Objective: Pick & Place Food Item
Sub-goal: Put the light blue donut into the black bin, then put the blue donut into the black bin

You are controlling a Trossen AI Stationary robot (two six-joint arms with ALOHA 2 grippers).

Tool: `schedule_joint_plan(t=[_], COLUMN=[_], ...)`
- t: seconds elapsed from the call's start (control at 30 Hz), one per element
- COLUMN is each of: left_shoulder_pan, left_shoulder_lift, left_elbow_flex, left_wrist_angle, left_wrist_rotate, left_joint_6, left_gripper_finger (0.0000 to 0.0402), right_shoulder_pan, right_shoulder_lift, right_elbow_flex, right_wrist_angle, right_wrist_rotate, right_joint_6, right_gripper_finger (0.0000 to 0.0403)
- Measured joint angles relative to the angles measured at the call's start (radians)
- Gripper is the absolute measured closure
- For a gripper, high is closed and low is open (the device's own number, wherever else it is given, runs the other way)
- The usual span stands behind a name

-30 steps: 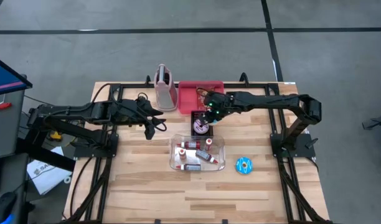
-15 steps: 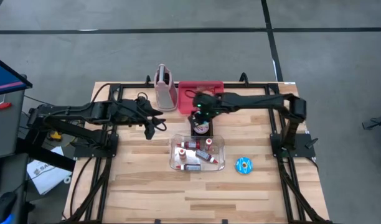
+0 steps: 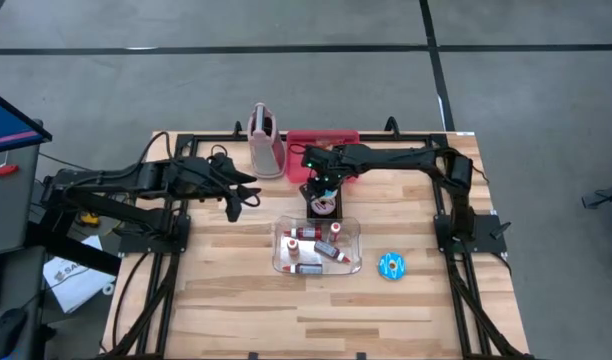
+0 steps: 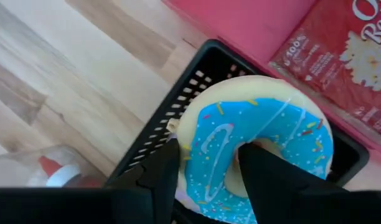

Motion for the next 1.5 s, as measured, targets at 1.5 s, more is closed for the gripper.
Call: schedule_joint_plan(t=[1.5], left_shoulder_pan=[0.000], left_shoulder_lift=[-0.005], left_elbow_flex=[0.000], left_wrist_angle=[-0.005], left_wrist_rotate=[0.000], left_joint_6=[0.002], left_gripper_finger=[0.0238], right_shoulder_pan=[0.074], right_shoulder_lift=[-0.238], right_elbow_flex=[-0.037], right_wrist_angle=[-0.185], right_wrist_rotate=[0.123], right_joint_6=[0.049], right_gripper_finger=[0.0240])
